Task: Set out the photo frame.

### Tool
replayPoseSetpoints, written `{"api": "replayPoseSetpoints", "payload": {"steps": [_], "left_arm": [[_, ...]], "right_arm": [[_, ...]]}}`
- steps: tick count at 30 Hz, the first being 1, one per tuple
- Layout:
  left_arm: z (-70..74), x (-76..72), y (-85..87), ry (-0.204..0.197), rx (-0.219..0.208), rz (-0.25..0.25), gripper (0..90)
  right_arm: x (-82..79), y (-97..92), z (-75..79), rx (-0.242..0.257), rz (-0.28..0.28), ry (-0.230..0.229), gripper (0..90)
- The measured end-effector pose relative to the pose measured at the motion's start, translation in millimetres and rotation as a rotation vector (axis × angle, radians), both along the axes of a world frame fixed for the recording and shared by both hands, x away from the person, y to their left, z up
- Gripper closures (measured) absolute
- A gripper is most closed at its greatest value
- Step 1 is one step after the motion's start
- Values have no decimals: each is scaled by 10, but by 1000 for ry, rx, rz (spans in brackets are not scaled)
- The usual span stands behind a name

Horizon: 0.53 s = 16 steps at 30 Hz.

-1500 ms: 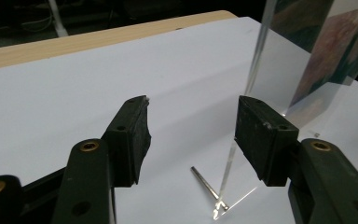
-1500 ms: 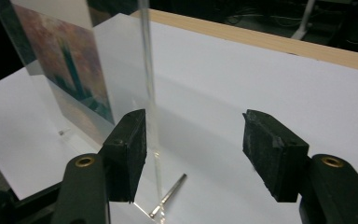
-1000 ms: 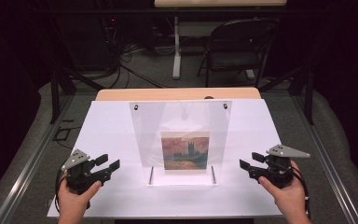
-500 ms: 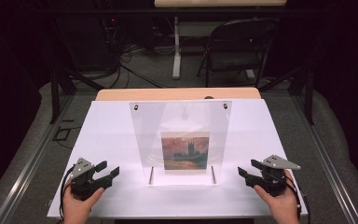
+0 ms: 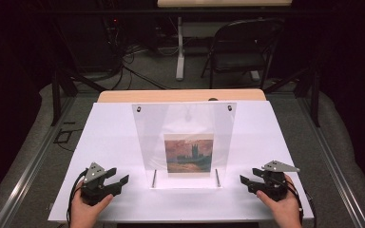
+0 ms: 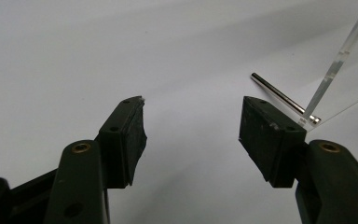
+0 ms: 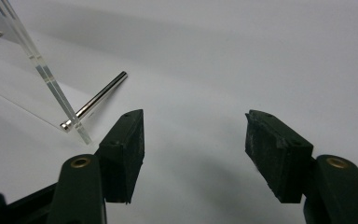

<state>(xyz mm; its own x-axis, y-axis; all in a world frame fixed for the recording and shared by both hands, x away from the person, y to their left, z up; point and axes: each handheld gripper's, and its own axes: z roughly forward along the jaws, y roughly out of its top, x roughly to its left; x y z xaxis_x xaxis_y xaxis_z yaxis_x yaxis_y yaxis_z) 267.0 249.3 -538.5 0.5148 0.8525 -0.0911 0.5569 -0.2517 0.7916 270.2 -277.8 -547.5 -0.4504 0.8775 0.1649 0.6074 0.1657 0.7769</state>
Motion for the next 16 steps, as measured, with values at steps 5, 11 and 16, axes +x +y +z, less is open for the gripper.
{"api": "replayPoseSetpoints", "payload": {"steps": [5,11,16], "left_arm": [[-24,18,2,17,5,-2,402],[-49,41,21,54,-2,6,403],[-58,54,38,70,-17,10,401]], "right_arm": [[17,1,-31,13,8,22,373],[24,0,-49,20,10,37,373],[26,-29,-50,44,5,45,373]]}}
